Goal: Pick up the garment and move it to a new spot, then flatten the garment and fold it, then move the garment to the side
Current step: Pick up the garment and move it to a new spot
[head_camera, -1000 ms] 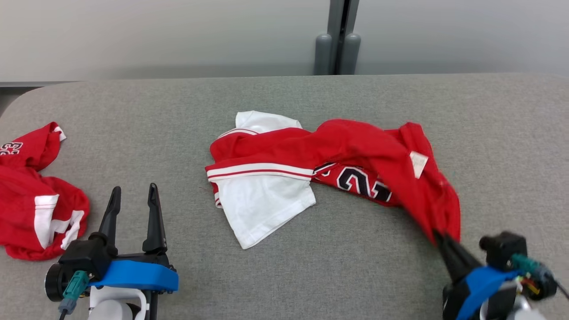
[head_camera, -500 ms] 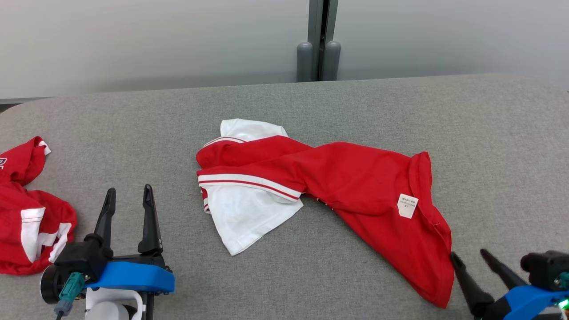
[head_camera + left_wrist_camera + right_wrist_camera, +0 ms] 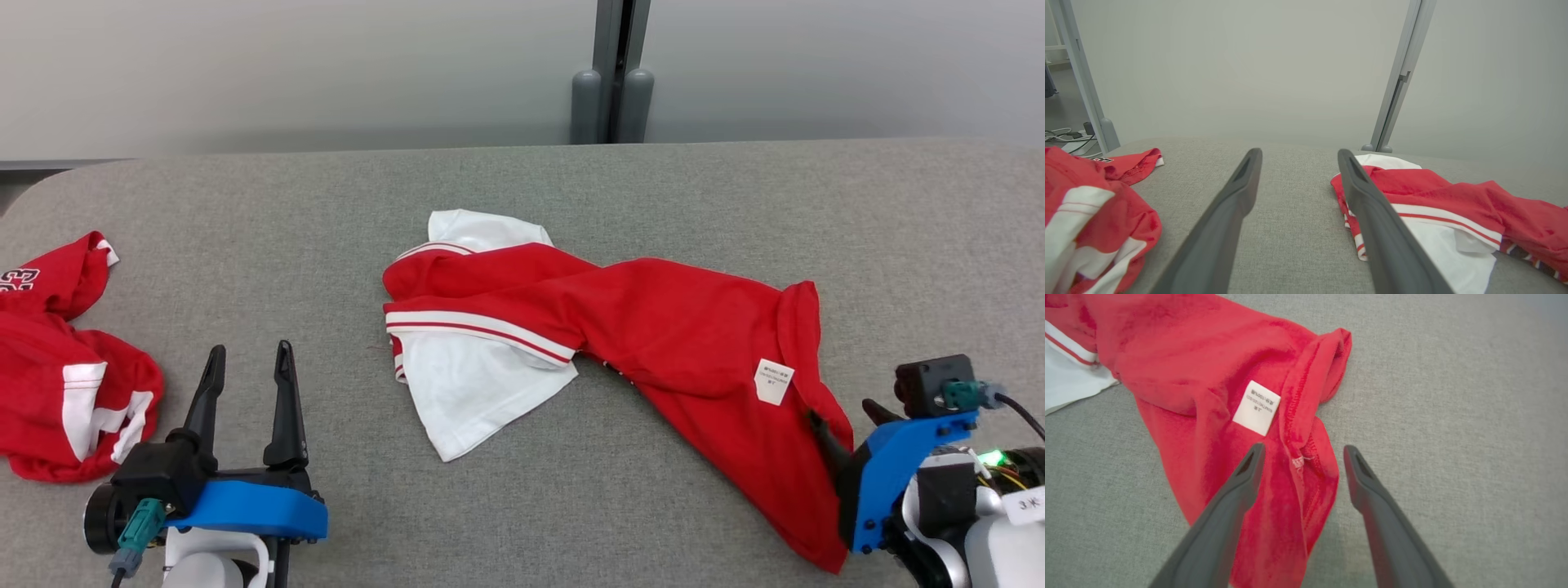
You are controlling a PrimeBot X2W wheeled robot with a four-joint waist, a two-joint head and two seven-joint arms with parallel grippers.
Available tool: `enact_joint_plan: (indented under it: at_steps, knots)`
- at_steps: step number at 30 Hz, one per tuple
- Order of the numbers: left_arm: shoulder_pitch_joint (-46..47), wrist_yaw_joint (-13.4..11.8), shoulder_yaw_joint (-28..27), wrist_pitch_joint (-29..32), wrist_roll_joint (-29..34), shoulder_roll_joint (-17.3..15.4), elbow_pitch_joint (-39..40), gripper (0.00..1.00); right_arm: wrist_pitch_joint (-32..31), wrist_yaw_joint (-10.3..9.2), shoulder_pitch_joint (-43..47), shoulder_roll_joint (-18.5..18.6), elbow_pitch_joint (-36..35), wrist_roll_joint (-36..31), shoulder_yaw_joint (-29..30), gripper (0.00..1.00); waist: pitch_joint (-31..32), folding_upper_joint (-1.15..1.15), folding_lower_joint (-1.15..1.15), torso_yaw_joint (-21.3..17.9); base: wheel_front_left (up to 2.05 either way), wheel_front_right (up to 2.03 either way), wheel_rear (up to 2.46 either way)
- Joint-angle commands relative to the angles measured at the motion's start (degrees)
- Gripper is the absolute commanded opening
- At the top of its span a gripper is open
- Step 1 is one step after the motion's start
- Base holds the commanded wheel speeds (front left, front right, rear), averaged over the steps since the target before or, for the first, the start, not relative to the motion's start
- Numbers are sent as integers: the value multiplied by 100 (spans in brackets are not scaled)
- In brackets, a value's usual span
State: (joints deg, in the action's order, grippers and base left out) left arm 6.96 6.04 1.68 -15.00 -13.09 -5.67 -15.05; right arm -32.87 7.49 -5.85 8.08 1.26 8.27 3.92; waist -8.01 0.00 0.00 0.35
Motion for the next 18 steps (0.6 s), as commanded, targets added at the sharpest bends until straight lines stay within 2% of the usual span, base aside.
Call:
enact_joint_plan:
  at_steps: [1,7,8,10,12,13,15,18]
  knots:
    - [59,8,0,-26,23,-36,-17,100,24,1,-208,93,300,-77,-92,100,-38,0,0,52,0,0,0]
    - [72,32,10,-26,21,-35,-39,100,228,1,-623,175,1168,-75,-252,100,-76,0,0,136,0,0,0]
    - [69,34,6,-27,19,-39,-42,100,302,1,-661,172,1246,-50,-272,87,-78,0,0,141,0,0,0]
    - [52,35,-13,-27,15,-50,-38,100,456,1,-722,147,1372,11,-302,44,-78,0,0,131,0,0,0]
    - [21,31,-36,-27,15,-55,-35,100,545,1,-757,154,1484,27,-338,28,-73,0,0,101,0,0,0]
    - [12,23,-39,-27,18,-53,-36,100,572,1,-782,149,1538,38,-329,15,-72,0,0,82,0,0,0]
    - [22,20,-28,-27,26,-42,-41,100,588,1,-828,172,1650,56,-311,0,-82,0,0,53,0,0,0]
    - [78,24,-22,-27,28,-35,-34,100,675,1,-894,189,1752,90,-338,0,-106,0,0,16,0,0,0]
